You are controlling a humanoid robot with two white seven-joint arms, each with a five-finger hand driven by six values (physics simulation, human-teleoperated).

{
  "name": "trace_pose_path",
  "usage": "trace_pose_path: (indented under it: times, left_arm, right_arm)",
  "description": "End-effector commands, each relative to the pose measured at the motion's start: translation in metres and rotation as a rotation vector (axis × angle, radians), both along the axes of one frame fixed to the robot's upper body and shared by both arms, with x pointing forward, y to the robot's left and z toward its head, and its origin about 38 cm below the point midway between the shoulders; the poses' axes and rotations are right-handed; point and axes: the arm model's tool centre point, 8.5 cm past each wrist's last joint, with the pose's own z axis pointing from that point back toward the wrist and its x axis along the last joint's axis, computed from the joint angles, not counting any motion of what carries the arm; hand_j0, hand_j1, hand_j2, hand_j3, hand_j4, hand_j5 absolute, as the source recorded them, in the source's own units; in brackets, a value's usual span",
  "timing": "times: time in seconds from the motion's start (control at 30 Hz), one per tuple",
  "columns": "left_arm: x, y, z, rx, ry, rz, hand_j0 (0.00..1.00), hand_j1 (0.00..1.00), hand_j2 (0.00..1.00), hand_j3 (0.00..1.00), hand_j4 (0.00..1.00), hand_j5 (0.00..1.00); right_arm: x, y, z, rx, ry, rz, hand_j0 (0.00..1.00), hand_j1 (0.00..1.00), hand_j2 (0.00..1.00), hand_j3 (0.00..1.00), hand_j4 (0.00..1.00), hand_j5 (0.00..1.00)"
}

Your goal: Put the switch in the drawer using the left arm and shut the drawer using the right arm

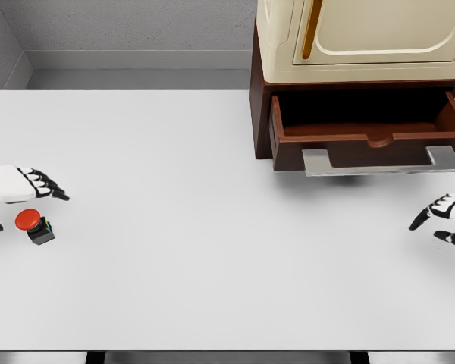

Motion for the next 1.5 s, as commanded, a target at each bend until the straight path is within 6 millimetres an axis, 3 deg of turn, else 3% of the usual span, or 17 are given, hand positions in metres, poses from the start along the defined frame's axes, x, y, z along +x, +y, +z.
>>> trace_pose_path:
  times: [0.0,0.37,0.67,0.83,1.0,1.13,1.23,1.33,1.47]
  left_arm:
    - [-0.004,-0.003,-0.006,0.003,0.022,-0.011,1.0,1.0,1.0,1.0,1.0,1.0]
    - [-0.012,-0.013,-0.014,0.005,0.052,-0.048,0.77,0.77,0.77,0.77,0.77,0.77]
    - [-0.013,-0.008,-0.011,0.013,0.047,-0.039,0.7,0.7,0.7,0.7,0.7,0.7]
    - [-0.016,-0.011,-0.008,0.012,0.044,-0.052,0.55,0.55,0.55,0.55,0.55,0.55]
    - [-0.016,-0.012,-0.008,0.011,0.044,-0.053,0.48,0.48,0.48,0.48,0.48,0.48]
    - [-0.015,-0.012,-0.006,0.01,0.04,-0.054,0.45,0.45,0.45,0.45,0.45,0.45]
    - [-0.014,-0.026,0.0,-0.009,0.02,-0.093,0.45,0.45,0.45,0.45,0.45,0.45]
    - [-0.01,-0.046,0.019,-0.054,-0.035,-0.141,0.45,0.45,0.45,0.45,0.45,0.45]
    - [0.008,-0.075,0.038,-0.139,-0.097,-0.186,0.45,0.45,0.45,0.45,0.45,0.45]
  right_arm:
    - [0.001,-0.01,0.022,0.05,-0.058,-0.034,0.35,0.35,0.35,0.35,0.35,0.35]
    - [-0.01,-0.019,0.025,0.071,-0.051,-0.061,0.36,0.36,0.36,0.36,0.36,0.36]
    - [-0.01,-0.018,0.022,0.076,-0.043,-0.059,0.4,0.4,0.4,0.4,0.4,0.4]
    - [-0.01,-0.019,0.021,0.078,-0.039,-0.064,0.4,0.4,0.4,0.4,0.4,0.4]
    - [-0.01,-0.024,0.019,0.073,-0.028,-0.075,0.41,0.41,0.41,0.41,0.41,0.41]
    - [-0.01,-0.016,0.01,0.083,-0.003,-0.053,0.42,0.42,0.42,0.42,0.42,0.42]
    - [-0.011,-0.018,0.008,0.082,0.003,-0.059,0.43,0.43,0.43,0.43,0.43,0.43]
    - [-0.011,-0.019,0.009,0.08,0.001,-0.062,0.44,0.44,0.44,0.44,0.44,0.44]
    - [-0.011,-0.017,0.011,0.074,-0.002,-0.054,0.44,0.44,0.44,0.44,0.44,0.44]
